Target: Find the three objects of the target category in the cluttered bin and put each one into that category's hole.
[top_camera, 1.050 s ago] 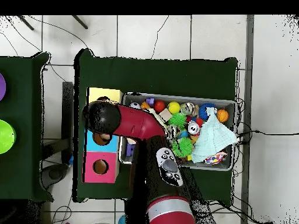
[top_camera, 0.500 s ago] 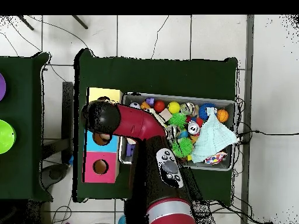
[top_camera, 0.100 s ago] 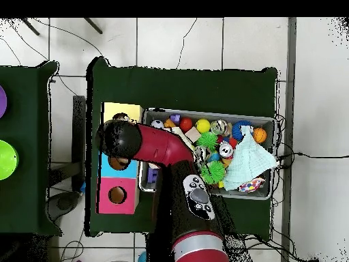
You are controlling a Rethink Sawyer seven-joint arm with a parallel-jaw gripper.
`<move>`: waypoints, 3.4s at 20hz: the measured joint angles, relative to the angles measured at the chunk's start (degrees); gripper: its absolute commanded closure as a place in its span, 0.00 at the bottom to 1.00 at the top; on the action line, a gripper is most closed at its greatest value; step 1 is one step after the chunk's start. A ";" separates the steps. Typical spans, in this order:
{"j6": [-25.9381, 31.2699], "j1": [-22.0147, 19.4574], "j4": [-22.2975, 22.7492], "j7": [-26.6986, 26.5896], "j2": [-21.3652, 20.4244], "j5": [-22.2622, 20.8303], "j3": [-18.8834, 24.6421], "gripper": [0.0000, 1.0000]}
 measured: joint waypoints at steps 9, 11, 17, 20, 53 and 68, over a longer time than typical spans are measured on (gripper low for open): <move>-8.98 -1.16 2.70 0.00 0.91 0.02 0.33 1.00; -11.92 -2.19 3.62 0.00 1.39 0.03 1.30 1.00; -15.46 -4.40 5.05 0.00 1.84 0.05 4.21 1.00; -15.81 -5.57 5.59 0.00 2.10 0.05 6.01 1.00; -15.87 -7.59 5.66 0.00 6.08 0.09 10.32 1.00; -15.54 -8.76 9.02 0.00 1.34 0.05 11.07 1.00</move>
